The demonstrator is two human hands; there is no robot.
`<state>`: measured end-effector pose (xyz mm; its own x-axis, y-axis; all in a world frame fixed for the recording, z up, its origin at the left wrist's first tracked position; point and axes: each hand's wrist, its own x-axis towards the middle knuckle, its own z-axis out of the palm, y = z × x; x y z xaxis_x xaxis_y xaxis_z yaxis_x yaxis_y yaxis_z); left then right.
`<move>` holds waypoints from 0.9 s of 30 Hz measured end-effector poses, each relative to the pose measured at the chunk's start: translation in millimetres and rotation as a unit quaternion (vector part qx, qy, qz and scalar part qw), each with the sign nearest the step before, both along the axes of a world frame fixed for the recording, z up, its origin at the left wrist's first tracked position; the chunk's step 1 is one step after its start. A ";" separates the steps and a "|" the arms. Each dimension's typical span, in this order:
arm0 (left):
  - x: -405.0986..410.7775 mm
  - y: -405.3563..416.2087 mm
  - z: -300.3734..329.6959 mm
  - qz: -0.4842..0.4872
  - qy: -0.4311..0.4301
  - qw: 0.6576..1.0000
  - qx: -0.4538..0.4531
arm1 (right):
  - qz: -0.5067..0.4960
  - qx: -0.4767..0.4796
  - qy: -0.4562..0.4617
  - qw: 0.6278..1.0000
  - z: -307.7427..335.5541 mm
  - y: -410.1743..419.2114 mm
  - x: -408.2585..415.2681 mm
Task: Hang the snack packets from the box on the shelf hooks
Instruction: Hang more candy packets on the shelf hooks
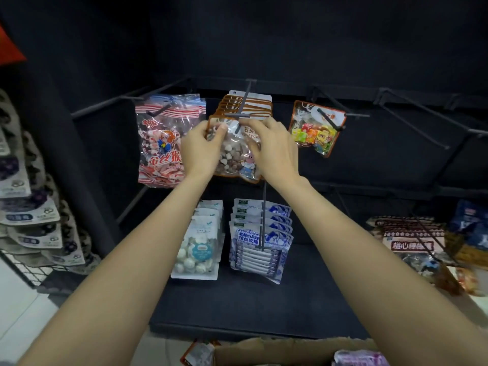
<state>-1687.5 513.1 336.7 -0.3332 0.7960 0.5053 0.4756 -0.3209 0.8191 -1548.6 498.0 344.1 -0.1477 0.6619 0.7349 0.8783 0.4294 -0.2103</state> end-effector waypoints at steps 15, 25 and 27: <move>24.2 -12.2 -19.2 0.093 0.146 0.985 0.028 | -0.062 0.027 -0.118 0.991 -28.8 8.5 23.2; 114.2 -150.0 -97.0 -0.130 0.090 0.974 0.162 | -0.001 -0.001 -0.033 0.999 -109.1 -148.8 123.3; 141.5 -165.2 -123.9 -0.215 0.117 0.959 0.141 | -0.027 -0.055 -0.001 0.998 -138.6 -183.5 155.1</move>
<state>-1546.0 348.0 212.8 0.1439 0.6552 0.7416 0.4108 -0.7214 0.5576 -1393.5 314.5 205.5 -0.1114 0.7449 0.6577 0.8998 0.3565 -0.2513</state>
